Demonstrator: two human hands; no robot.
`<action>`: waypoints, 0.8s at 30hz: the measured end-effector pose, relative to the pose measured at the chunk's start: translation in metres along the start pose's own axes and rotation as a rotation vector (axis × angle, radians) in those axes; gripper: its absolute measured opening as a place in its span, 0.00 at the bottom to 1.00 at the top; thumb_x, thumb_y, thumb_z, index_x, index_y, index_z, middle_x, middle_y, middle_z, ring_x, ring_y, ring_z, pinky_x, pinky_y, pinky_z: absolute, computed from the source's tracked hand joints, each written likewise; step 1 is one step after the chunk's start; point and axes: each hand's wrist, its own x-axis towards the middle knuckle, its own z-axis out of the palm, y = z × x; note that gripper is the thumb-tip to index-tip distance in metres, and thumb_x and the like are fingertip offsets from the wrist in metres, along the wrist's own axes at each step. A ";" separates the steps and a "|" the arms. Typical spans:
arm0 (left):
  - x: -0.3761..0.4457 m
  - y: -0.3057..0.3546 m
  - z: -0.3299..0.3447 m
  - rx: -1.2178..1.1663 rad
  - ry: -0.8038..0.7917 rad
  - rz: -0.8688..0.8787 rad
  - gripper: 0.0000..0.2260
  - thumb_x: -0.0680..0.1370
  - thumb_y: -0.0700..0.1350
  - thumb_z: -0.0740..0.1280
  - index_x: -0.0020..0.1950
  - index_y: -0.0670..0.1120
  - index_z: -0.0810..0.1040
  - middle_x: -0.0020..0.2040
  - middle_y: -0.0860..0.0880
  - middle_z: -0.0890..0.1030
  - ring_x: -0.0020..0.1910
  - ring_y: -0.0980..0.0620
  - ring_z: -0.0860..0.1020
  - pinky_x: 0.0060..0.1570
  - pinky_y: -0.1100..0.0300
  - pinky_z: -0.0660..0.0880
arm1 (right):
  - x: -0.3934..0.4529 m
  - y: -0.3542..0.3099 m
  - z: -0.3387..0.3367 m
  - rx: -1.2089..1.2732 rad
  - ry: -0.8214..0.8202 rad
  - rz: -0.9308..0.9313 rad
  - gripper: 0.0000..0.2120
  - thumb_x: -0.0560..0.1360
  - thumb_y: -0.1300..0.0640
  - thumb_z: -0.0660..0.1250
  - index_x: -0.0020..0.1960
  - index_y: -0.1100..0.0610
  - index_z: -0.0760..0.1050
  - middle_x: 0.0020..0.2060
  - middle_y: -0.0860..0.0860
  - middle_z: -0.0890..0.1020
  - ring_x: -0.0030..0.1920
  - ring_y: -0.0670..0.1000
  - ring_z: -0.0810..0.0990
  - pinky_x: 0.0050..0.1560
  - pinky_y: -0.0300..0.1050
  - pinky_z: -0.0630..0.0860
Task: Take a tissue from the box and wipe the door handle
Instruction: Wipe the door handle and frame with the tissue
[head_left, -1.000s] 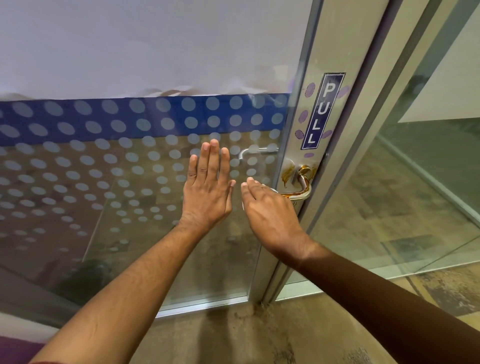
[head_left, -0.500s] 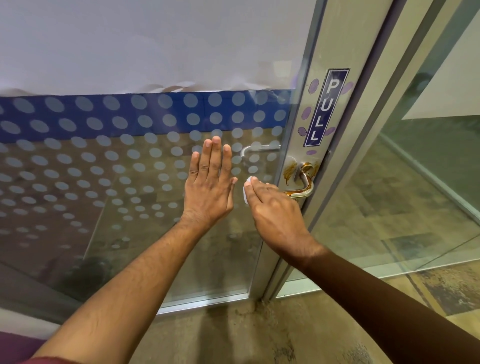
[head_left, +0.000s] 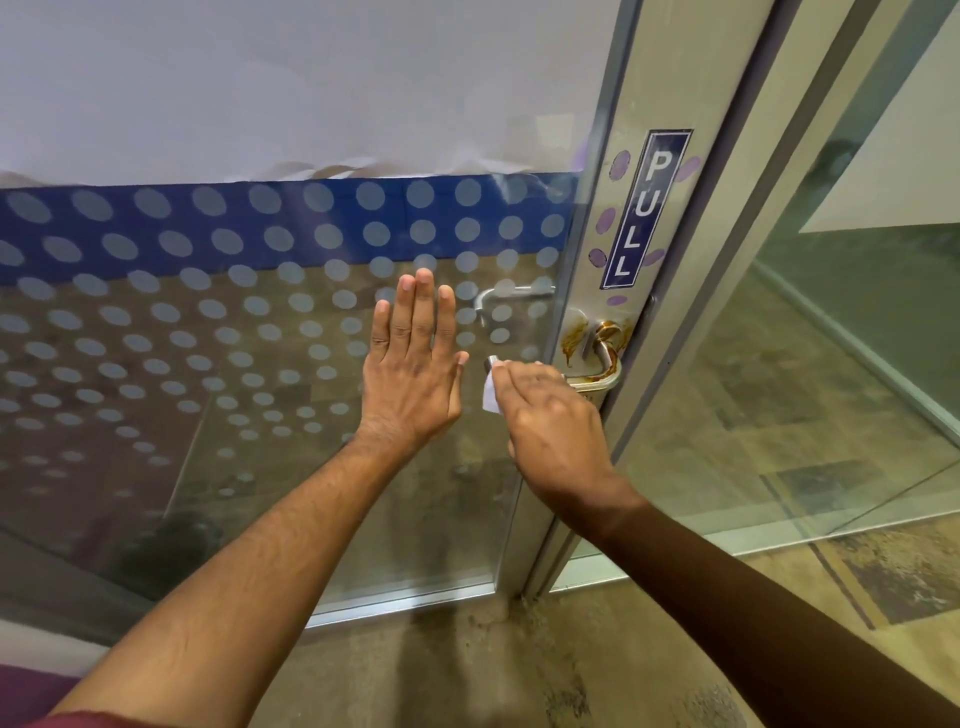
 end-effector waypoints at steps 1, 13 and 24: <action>0.000 0.000 0.000 0.001 0.001 0.001 0.43 0.80 0.52 0.60 0.76 0.43 0.29 0.75 0.43 0.24 0.76 0.46 0.28 0.75 0.49 0.31 | -0.001 0.001 0.002 0.002 0.016 -0.013 0.24 0.68 0.66 0.73 0.63 0.67 0.76 0.54 0.62 0.83 0.55 0.59 0.82 0.58 0.52 0.77; 0.002 0.005 0.000 -0.033 0.003 -0.028 0.44 0.79 0.51 0.61 0.75 0.44 0.26 0.74 0.45 0.22 0.75 0.48 0.26 0.74 0.50 0.28 | -0.028 0.070 -0.004 0.081 0.070 0.015 0.29 0.60 0.75 0.74 0.60 0.66 0.78 0.56 0.61 0.82 0.57 0.60 0.81 0.62 0.58 0.72; 0.002 0.009 0.003 -0.051 0.048 -0.049 0.45 0.79 0.51 0.63 0.76 0.45 0.27 0.75 0.46 0.23 0.75 0.48 0.27 0.75 0.50 0.30 | -0.036 0.080 0.005 0.075 0.117 -0.007 0.25 0.67 0.75 0.69 0.63 0.67 0.76 0.59 0.63 0.80 0.61 0.63 0.78 0.60 0.59 0.74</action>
